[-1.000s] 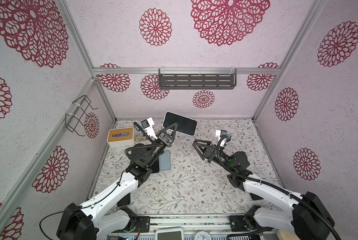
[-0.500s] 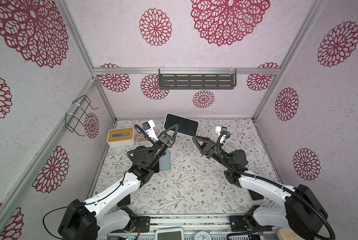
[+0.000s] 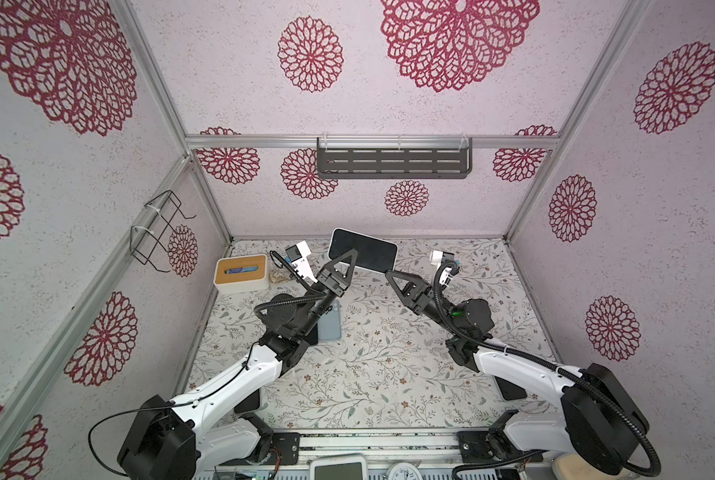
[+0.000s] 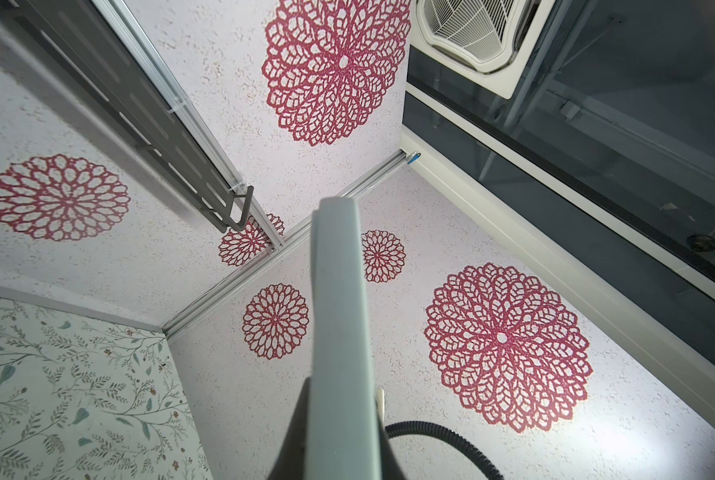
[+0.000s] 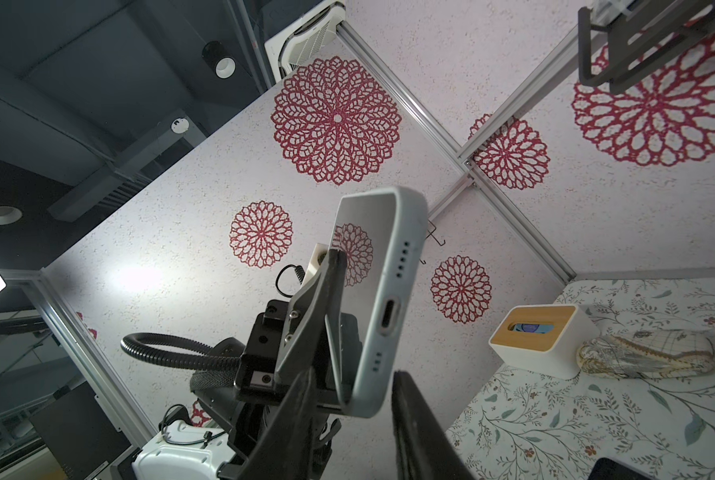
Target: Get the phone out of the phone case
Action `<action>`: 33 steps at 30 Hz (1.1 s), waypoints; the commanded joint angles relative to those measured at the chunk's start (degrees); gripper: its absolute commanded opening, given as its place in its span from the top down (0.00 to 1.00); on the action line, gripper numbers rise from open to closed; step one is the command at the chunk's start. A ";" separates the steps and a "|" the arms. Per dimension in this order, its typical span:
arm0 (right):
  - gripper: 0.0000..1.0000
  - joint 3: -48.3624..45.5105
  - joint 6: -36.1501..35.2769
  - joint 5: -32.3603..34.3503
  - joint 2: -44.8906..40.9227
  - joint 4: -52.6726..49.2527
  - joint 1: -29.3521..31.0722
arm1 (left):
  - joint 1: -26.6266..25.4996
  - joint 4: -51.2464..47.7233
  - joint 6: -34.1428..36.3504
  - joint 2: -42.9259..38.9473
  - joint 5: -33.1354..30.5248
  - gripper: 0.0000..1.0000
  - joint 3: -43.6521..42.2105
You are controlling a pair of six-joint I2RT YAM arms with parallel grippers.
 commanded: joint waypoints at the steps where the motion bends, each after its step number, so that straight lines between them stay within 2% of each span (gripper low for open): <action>1: 0.71 2.67 0.77 -0.66 -0.09 4.59 -0.36 | -0.61 5.48 -0.62 -0.16 -0.07 1.00 0.17; 5: 0.79 2.76 1.45 -1.05 0.51 5.40 -0.36 | -0.64 5.50 -0.63 -0.16 -0.41 1.00 -0.01; 9: 1.00 2.89 1.53 -1.36 0.73 5.46 -0.44 | -0.84 4.81 -1.48 0.02 -0.93 1.00 -0.01; 17: 1.00 2.80 -3.25 -3.08 -1.31 1.66 -0.54 | -1.09 -3.14 -4.68 0.36 0.38 1.00 3.49; 20: 1.00 2.46 -8.99 -3.90 -3.21 -3.30 -0.55 | -1.08 -6.19 -6.52 -0.37 -0.11 1.00 4.09; 23: 1.00 2.56 -18.71 -3.97 -5.60 -10.94 -0.52 | -1.08 -11.42 -9.33 -0.92 -0.34 1.00 5.53; 28: 1.00 4.47 -39.46 0.39 -10.10 -27.32 -0.45 | -1.24 -19.90 -14.69 -0.21 2.95 1.00 9.37; 33: 1.00 5.50 -51.30 5.39 -12.35 -32.14 -0.70 | -1.50 -21.94 -17.45 0.78 5.61 1.00 10.35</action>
